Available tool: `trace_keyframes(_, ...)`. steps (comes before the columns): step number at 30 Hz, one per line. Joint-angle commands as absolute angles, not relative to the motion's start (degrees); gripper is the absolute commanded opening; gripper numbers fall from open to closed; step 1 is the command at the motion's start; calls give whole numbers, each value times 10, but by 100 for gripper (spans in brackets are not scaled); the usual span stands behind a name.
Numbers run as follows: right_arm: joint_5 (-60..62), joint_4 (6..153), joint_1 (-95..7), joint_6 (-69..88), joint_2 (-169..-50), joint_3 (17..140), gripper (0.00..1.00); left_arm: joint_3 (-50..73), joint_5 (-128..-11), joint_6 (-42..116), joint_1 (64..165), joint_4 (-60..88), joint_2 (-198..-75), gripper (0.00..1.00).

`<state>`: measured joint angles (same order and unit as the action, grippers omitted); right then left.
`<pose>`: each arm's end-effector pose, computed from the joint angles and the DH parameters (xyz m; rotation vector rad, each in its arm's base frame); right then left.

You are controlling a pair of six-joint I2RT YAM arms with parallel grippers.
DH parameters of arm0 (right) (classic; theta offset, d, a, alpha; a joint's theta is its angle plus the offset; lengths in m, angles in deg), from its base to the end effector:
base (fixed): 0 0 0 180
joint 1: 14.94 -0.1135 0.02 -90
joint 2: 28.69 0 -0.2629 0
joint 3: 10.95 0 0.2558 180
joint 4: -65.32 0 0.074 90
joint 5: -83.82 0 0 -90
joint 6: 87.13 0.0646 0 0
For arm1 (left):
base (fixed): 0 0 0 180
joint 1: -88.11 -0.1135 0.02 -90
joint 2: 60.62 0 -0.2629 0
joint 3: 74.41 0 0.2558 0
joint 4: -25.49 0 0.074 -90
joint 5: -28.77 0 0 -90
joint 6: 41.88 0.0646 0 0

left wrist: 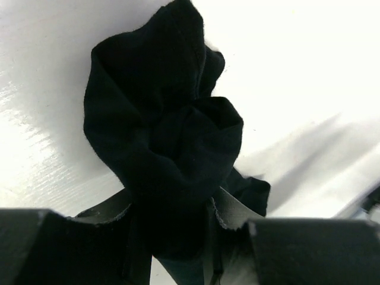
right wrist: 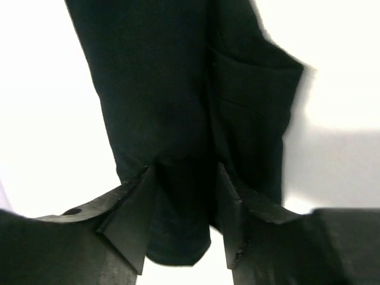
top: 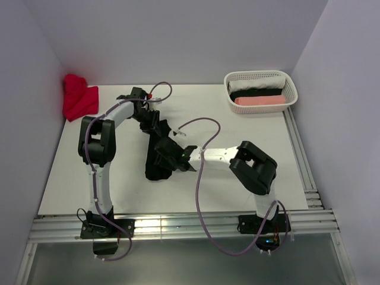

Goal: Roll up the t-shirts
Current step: Roll the tshirt

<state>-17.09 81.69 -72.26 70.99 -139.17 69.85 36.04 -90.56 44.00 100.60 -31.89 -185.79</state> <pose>0.2423 0.3550 0.1342 0.3331 2.4944 0.7918 0.4412 -0.1301 0.1394 0.3199 2.7882 -0.7899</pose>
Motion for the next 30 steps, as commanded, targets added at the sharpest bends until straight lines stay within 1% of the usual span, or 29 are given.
trace_keyframes(1,-342,1080,-753,684,-1380,785,53,358,-787,464,1021,-338,-1842,26)
trace_keyframes(2,-361,1137,-768,688,-1386,831,54,357,-776,469,1024,-341,-1845,27)
trace_keyframes(3,-398,1165,-776,689,-1393,855,54,357,-759,471,1031,-343,-1847,27)
trace_keyframes(6,-445,1252,-797,690,-1426,949,55,354,-746,472,1039,-348,-1853,27)
trace_keyframes(8,-454,1282,-803,677,-1455,1002,56,354,-742,470,1043,-350,-1857,27)
trace_keyframes(14,-458,1326,-809,656,-1539,1107,57,355,-731,465,1055,-354,-1860,30)
trace_keyframes(17,-457,1335,-808,648,-1570,1141,58,353,-725,464,1060,-351,-1855,38)
trace_keyframes(19,-456,1332,-810,645,-1576,1150,58,353,-722,464,1063,-351,-1855,41)
trace_keyframes(24,-477,1353,-817,661,-1579,1155,58,356,-724,464,1065,-353,-1857,41)
trace_keyframes(27,-497,1350,-824,673,-1558,1137,59,358,-724,463,1067,-354,-1861,41)
trace_keyframes(30,-487,1283,-830,656,-1528,1091,59,364,-727,462,1067,-357,-1864,36)
